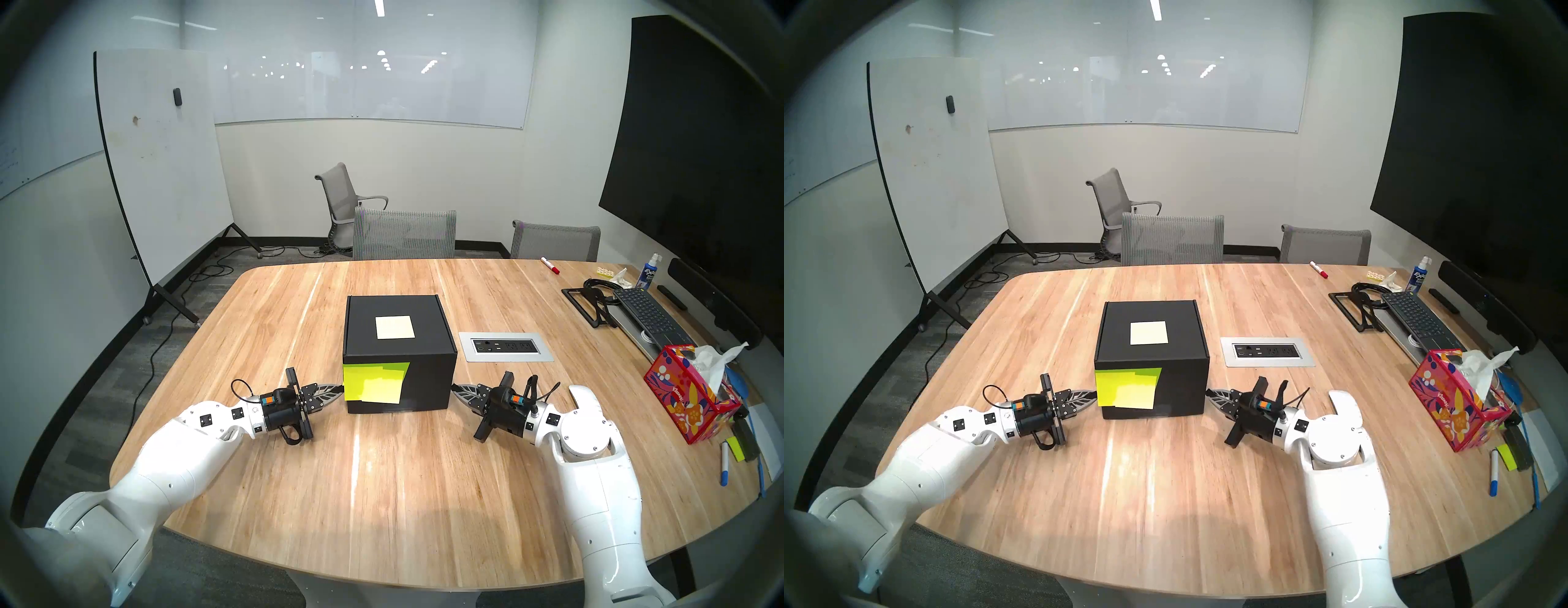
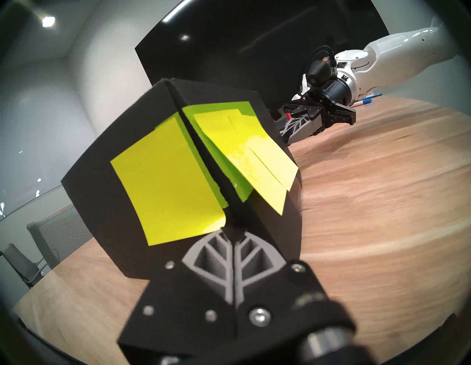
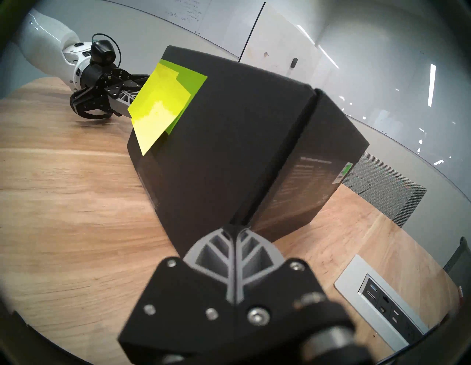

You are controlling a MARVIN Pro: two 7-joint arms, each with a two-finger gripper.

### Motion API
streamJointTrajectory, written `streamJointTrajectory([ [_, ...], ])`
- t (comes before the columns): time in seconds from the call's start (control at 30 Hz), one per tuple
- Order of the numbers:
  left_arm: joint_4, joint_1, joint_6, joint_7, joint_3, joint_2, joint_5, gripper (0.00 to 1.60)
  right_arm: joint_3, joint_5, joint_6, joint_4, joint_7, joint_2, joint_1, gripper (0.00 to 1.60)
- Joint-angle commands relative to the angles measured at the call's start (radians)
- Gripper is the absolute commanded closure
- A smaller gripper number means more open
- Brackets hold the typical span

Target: Open the box and place the mouse inside

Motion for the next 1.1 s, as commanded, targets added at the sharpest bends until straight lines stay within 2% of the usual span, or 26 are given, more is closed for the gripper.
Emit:
streamJointTrajectory([
  [0.0,0.012,-0.026,-0.006,-0.004,0.003,-0.020,0.000,1.60,-0.018,0.006,0.007,-0.016,0.001,-0.020,0.027,1.60],
  [0.5,0.048,-0.040,-0.003,-0.021,0.019,-0.012,0.003,1.60,-0.014,0.002,0.017,-0.004,-0.008,-0.018,0.032,1.60],
  [0.83,0.022,-0.022,-0.009,-0.051,0.021,0.012,-0.017,1.60,-0.014,0.004,0.010,0.004,-0.011,-0.016,0.034,1.60],
  [1.07,0.010,-0.002,-0.005,-0.031,0.017,0.026,-0.013,1.60,-0.014,0.005,0.008,0.006,-0.012,-0.016,0.035,1.60],
])
